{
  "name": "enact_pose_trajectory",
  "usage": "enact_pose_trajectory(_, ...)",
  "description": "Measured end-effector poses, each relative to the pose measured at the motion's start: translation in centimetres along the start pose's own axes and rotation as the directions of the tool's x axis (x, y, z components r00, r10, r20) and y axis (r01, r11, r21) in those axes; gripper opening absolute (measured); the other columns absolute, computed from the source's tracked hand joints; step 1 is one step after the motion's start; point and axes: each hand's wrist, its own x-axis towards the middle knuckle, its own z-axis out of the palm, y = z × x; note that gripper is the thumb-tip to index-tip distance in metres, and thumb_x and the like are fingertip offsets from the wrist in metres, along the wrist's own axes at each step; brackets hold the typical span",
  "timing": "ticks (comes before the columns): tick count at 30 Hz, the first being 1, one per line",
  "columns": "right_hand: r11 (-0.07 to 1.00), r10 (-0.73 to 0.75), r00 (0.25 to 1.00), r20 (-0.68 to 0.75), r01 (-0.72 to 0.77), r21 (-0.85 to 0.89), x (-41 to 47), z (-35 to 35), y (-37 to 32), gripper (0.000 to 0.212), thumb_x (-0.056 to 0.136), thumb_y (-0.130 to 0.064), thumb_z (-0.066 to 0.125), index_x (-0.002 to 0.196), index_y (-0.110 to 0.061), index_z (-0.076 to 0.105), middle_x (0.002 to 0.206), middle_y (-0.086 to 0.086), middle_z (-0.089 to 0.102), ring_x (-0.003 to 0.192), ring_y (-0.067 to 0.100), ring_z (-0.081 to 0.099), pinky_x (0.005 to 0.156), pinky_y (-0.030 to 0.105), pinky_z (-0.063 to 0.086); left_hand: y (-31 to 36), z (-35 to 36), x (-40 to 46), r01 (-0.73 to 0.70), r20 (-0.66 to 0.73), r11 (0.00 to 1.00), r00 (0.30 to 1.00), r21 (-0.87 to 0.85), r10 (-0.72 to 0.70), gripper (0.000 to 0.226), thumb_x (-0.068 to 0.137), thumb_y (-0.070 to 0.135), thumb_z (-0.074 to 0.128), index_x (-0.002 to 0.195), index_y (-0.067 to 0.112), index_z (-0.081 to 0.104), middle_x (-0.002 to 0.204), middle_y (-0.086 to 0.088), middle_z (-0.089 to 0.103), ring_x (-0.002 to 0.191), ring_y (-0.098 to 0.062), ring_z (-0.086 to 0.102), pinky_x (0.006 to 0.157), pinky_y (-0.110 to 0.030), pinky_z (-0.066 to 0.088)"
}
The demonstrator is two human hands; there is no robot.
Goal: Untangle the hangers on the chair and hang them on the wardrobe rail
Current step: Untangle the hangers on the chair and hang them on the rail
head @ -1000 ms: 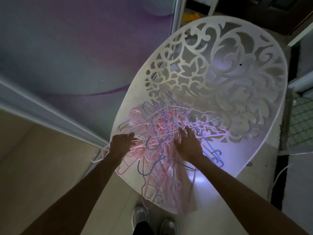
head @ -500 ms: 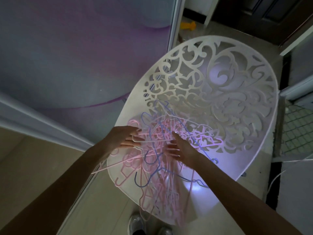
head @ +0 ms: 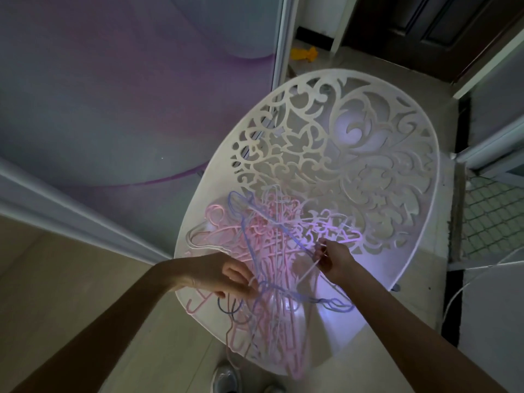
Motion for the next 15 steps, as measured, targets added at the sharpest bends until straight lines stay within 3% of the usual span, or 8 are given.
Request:
enact_pose_trajectory(2,0.994,0.000,1.000,0.004,0.000,-0.107,0.0,-1.1,0.4,0.023,0.098,-0.002,0.029,0.082,-0.011,0.044,0.051,0.006,0.043,0.033,0.011,0.041,0.032,0.010,0.033,-0.3,0.0,1.3,0.004,-0.194,0.985,0.980,-0.171,-0.037,0.017,0.090,0.040,0.056,0.102,0.032,0.065,0.093,0.015,0.070,0.083,0.000,0.067,0.068,-0.019,0.049)
enact_pose_trajectory(4,0.959,-0.036,0.999,-0.002,0.034,-0.281,-0.3,-2.1,0.6,0.018,0.098,-0.008,0.034,0.087,-0.012,0.048,0.063,0.007,0.047,0.046,0.015,0.048,0.036,0.013,0.041,-0.9,-0.3,3.2,-0.053,-0.417,0.866,0.889,-0.498,-0.186,0.019,0.097,0.023,0.047,0.109,0.016,0.060,0.085,0.005,0.066,0.067,-0.005,0.065,0.060,-0.020,0.045)
enact_pose_trajectory(5,0.938,-0.057,0.998,0.007,0.056,-0.343,-0.3,-2.7,0.7,0.018,0.098,-0.010,0.036,0.086,-0.012,0.049,0.065,0.008,0.050,0.048,0.016,0.050,0.040,0.016,0.045,-1.3,-0.5,4.0,-0.095,-0.473,0.802,0.845,-0.590,-0.248,0.020,0.098,0.012,0.044,0.113,0.010,0.057,0.077,0.003,0.063,0.056,-0.006,0.062,0.054,-0.018,0.043)
enact_pose_trajectory(7,0.907,-0.085,0.996,0.013,0.082,-0.414,0.0,-3.7,1.1,0.015,0.098,-0.011,0.040,0.089,-0.008,0.050,0.068,0.010,0.053,0.053,0.019,0.052,0.051,0.025,0.049,-2.2,0.0,5.4,-0.073,-0.483,0.786,0.822,-0.614,-0.302,0.029,0.096,-0.001,0.042,0.124,-0.002,0.052,0.068,-0.001,0.061,0.045,-0.009,0.058,0.043,-0.016,0.043)
enact_pose_trajectory(8,0.884,-0.090,0.996,0.006,0.083,-0.460,0.2,-4.1,1.3,0.007,0.097,-0.010,0.043,0.098,-0.007,0.048,0.069,0.009,0.053,0.056,0.019,0.052,0.055,0.026,0.046,-2.5,0.4,6.2,-0.011,-0.467,0.818,0.826,-0.575,-0.316,0.033,0.095,-0.003,0.042,0.127,-0.005,0.049,0.072,-0.005,0.061,0.049,-0.011,0.059,0.044,-0.017,0.044)
enact_pose_trajectory(11,0.732,-0.121,0.992,-0.037,0.064,-0.678,1.3,-5.2,2.3,0.046,0.088,-0.014,0.062,0.127,-0.007,0.039,0.078,0.011,0.058,0.056,0.015,0.054,0.053,0.023,0.039,-3.2,1.9,8.3,0.193,-0.517,0.946,0.800,-0.261,-0.306,0.041,0.092,0.010,0.051,0.133,0.004,0.048,0.118,-0.015,0.059,0.099,-0.026,0.062,0.083,-0.033,0.052)
enact_pose_trajectory(13,0.550,-0.182,0.983,-0.033,0.074,-0.832,1.7,-5.3,3.0,0.059,0.080,-0.025,0.072,0.125,-0.002,0.043,0.096,0.013,0.056,0.080,0.024,0.060,0.062,0.027,0.042,-2.8,2.3,8.7,0.262,-0.612,0.965,0.767,0.024,-0.193,0.043,0.091,0.025,0.055,0.132,0.013,0.052,0.134,-0.011,0.053,0.121,-0.027,0.052,0.102,-0.035,0.043)
enact_pose_trajectory(15,0.276,-0.289,0.957,0.006,0.090,-0.957,2.1,-5.6,3.6,0.051,0.079,-0.032,0.071,0.117,-0.004,0.050,0.110,0.014,0.056,0.107,0.029,0.055,0.083,0.033,0.042,-2.4,2.4,9.0,0.354,-0.681,0.905,0.725,0.238,-0.104,0.046,0.091,0.038,0.052,0.131,0.018,0.054,0.135,-0.013,0.051,0.123,-0.028,0.049,0.102,-0.036,0.042)
